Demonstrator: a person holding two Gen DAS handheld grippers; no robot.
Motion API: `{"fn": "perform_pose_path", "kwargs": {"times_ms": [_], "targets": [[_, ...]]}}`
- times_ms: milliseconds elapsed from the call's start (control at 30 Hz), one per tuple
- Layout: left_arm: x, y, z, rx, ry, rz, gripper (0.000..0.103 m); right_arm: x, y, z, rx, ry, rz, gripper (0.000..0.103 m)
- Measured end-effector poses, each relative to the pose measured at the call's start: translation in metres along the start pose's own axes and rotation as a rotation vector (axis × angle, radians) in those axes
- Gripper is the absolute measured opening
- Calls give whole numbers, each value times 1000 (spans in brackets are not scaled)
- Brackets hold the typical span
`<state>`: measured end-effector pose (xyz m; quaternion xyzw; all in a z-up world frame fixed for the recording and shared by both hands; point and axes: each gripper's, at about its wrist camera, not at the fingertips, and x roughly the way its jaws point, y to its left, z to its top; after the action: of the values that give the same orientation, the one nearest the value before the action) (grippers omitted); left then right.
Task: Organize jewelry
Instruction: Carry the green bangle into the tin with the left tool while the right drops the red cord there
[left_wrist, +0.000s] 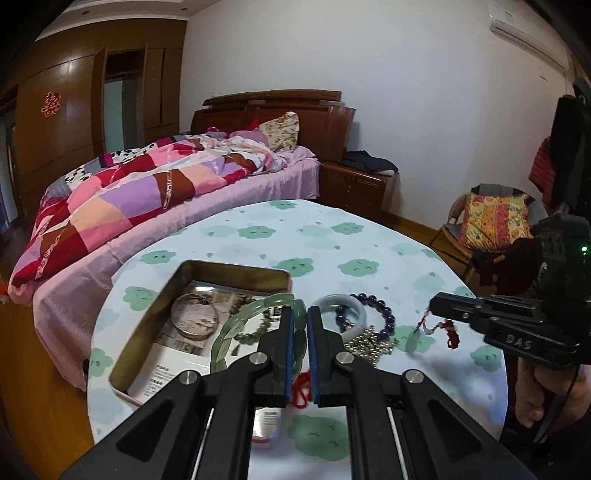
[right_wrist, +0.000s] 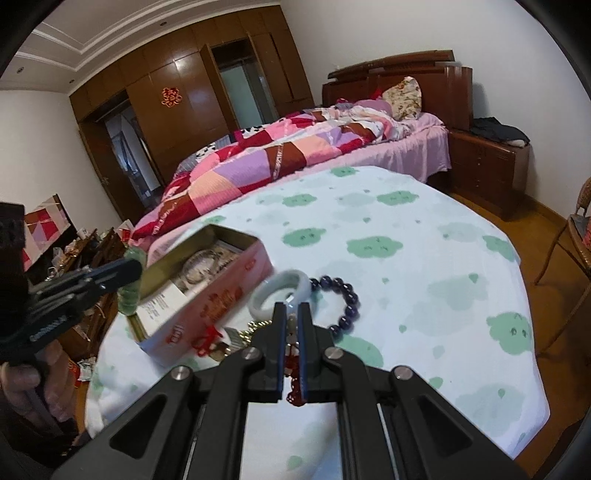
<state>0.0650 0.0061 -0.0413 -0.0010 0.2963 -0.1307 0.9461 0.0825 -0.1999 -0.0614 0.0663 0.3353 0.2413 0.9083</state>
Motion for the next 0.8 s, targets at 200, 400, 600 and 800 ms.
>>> {"fn": "perform_pose_path", "kwargs": {"times_ms": [200,400,600,800], "targets": [[-2,20,3,-39,-1,19,6,4,11,10,-28,6,26,8],[-4,39,8,-62,-9,40,6,5,29,24,-76,-3,44,8],[-1,54,13,-73,-9,59,6,12,46,42,-125,-11,66,8],[6,70,19,-80,-3,84,6,21,69,55,-180,-22,91,8]]}}
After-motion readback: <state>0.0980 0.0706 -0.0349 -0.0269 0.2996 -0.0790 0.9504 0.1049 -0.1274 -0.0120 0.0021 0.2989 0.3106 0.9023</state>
